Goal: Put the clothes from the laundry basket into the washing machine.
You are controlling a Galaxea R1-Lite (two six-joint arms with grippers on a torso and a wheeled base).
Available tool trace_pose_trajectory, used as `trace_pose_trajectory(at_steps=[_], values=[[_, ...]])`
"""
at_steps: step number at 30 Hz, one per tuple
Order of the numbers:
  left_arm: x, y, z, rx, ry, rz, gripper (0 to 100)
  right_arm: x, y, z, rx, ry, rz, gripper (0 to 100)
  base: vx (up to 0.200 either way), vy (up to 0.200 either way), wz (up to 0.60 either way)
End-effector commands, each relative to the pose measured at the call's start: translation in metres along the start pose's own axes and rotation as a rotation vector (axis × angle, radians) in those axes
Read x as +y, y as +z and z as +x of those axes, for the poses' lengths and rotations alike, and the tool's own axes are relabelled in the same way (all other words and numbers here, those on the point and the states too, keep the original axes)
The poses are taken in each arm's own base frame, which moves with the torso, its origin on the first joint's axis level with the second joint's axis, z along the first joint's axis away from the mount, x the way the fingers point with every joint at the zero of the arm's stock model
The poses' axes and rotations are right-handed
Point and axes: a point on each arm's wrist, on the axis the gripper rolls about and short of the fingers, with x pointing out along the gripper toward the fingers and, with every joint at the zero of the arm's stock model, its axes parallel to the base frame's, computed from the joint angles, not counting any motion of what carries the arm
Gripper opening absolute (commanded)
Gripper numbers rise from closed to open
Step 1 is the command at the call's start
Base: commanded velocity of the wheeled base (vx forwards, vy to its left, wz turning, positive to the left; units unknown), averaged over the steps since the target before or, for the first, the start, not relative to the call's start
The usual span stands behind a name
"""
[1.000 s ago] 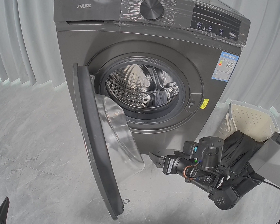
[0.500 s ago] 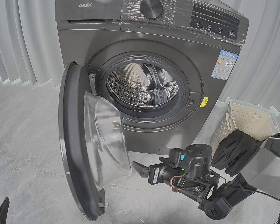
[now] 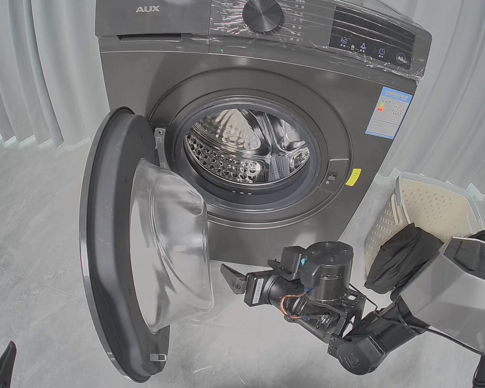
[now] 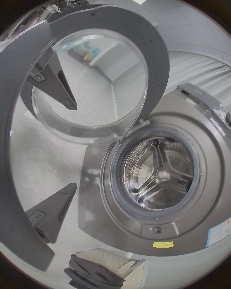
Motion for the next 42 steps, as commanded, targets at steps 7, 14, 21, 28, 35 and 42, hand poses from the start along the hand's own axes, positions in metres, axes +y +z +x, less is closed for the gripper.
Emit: trace_pose_trajectory(at_steps=[7, 14, 21, 28, 35, 42], values=[[0.000, -0.005, 0.000, 0.000, 0.000, -0.001, 100, 0.016, -0.019, 0.014, 0.068, 0.009, -0.028, 100, 0.000, 0.000, 0.00], [0.000, -0.005, 0.000, 0.000, 0.000, -0.001, 100, 0.029, -0.031, 0.023, 0.082, 0.043, -0.038, 100, 0.000, 0.000, 0.00], [0.000, -0.005, 0.000, 0.000, -0.002, -0.001, 100, 0.034, -0.027, 0.029, 0.054, 0.057, -0.027, 100, 0.000, 0.000, 0.00], [0.000, -0.005, 0.000, 0.000, -0.002, -0.001, 100, 0.031, -0.021, 0.032, 0.039, 0.063, -0.023, 100, -0.029, 0.000, 0.00], [0.000, -0.005, 0.000, 0.000, 0.000, -0.002, 100, 0.026, -0.015, 0.054, 0.032, 0.058, -0.015, 100, -0.200, 0.000, 0.00], [0.000, -0.005, 0.000, 0.000, 0.000, -0.002, 100, 0.032, -0.018, 0.077, 0.030, 0.059, -0.017, 100, -0.029, 0.000, 0.00]])
